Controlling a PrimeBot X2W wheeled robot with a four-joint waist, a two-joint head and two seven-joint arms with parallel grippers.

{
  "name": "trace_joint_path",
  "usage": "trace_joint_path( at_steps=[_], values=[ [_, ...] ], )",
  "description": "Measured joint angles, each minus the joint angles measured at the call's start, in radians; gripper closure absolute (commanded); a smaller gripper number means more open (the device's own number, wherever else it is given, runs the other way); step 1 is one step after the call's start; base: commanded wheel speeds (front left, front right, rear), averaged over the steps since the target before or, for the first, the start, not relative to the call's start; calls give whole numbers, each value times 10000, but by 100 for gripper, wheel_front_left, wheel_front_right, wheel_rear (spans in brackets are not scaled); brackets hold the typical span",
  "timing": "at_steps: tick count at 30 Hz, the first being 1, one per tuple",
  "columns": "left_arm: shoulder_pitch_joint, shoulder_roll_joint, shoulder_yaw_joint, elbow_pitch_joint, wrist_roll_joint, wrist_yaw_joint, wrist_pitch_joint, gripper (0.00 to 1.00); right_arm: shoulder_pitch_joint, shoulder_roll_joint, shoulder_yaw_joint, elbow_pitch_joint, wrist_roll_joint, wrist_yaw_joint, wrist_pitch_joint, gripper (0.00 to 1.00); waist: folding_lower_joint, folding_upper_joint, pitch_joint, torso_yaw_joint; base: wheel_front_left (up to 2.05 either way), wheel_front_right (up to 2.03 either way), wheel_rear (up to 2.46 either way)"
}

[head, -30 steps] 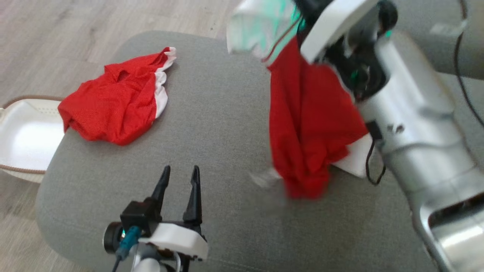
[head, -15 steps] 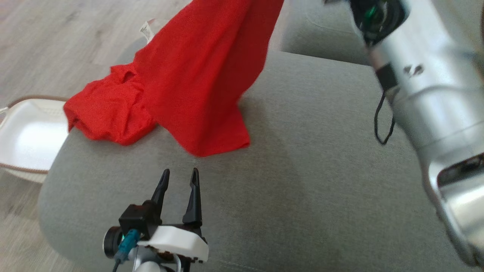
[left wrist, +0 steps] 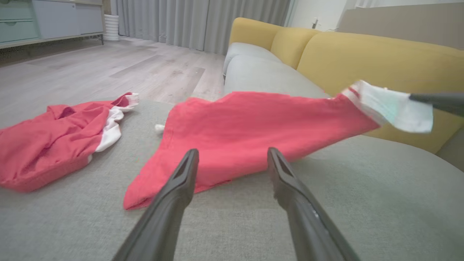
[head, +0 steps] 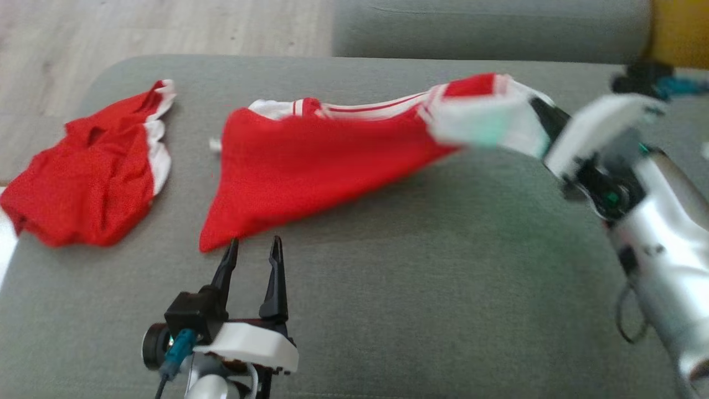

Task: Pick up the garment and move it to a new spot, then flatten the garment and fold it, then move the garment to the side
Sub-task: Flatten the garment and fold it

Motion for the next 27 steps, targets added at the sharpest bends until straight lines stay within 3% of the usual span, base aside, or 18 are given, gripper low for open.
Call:
trace_joint_path(
  at_steps=[6,17,18,19,20,27],
  values=[
    [-129,0,12,8,100,-44,0,0,1072,-907,-642,-52,-583,0,516,100,0,0,133,-581,0,0,0],
    [-136,-2,10,17,111,-46,0,0,1779,-1216,-2008,719,-2656,0,993,100,0,0,213,-975,0,0,0],
    [-136,-2,8,17,111,-46,0,0,1778,-1193,-2151,748,-2909,0,895,79,0,0,215,-983,0,0,0],
    [-136,-2,8,19,111,-46,0,0,1778,-1160,-2276,750,-3120,0,792,47,0,0,211,-990,0,0,0],
    [-136,-2,8,19,111,-44,0,0,1778,-1110,-2424,744,-3310,0,681,0,0,0,204,-999,0,0,0],
    [-135,-2,0,40,109,-67,0,0,1782,-815,-2920,8,-4788,0,-353,0,0,0,110,-1002,0,0,0]
  ],
)
